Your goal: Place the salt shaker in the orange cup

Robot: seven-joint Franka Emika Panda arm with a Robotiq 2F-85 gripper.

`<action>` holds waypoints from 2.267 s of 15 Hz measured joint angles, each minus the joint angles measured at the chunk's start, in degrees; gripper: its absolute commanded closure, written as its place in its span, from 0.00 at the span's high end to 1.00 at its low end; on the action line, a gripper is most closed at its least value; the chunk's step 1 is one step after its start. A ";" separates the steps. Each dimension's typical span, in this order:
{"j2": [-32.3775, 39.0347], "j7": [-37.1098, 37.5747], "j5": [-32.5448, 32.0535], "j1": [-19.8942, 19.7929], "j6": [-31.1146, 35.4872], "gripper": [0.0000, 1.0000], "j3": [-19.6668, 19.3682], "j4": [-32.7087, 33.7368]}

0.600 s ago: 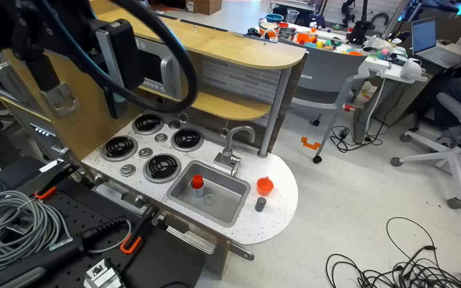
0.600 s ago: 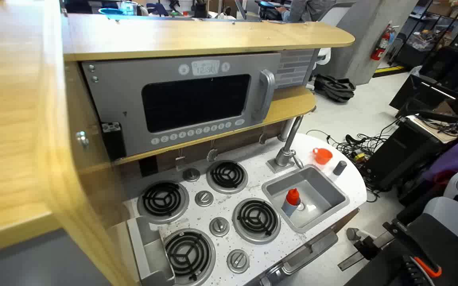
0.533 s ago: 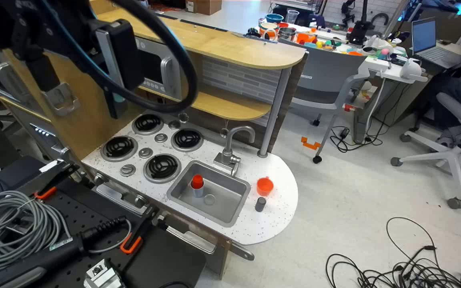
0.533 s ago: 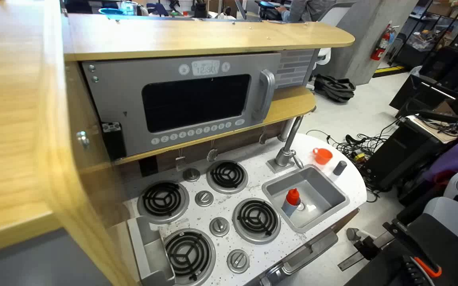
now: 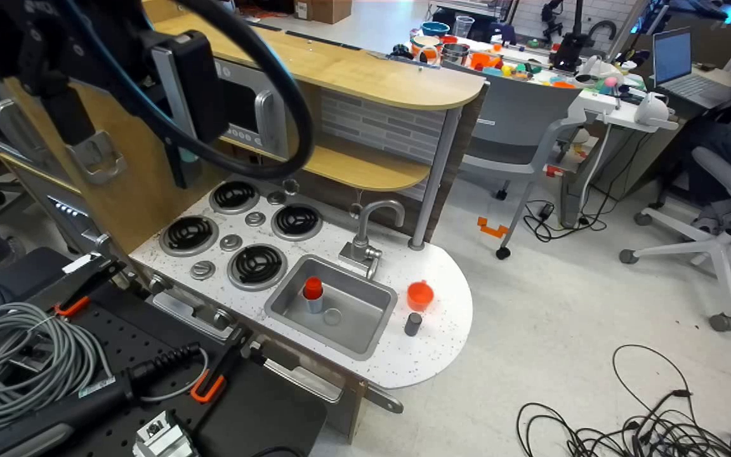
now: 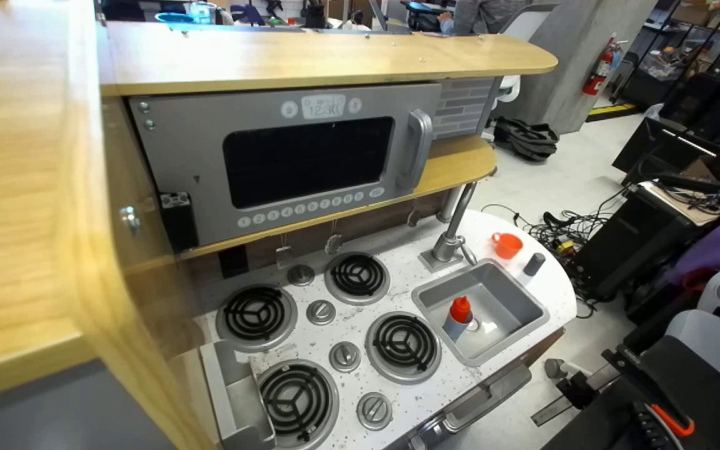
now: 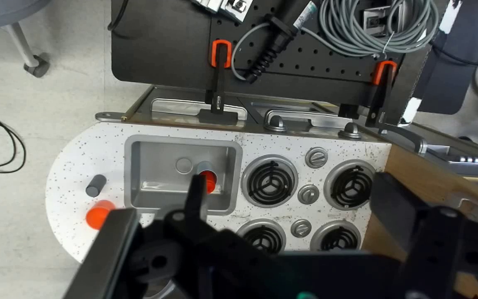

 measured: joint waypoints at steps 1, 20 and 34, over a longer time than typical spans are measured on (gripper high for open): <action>0.00 0.00 0.00 0.00 0.00 1.00 0.00 0.00; 6.25 -0.16 -0.84 -2.59 13.75 1.00 -1.73 -3.05; 52.60 -2.15 -1.01 -9.85 51.70 1.00 -1.28 9.54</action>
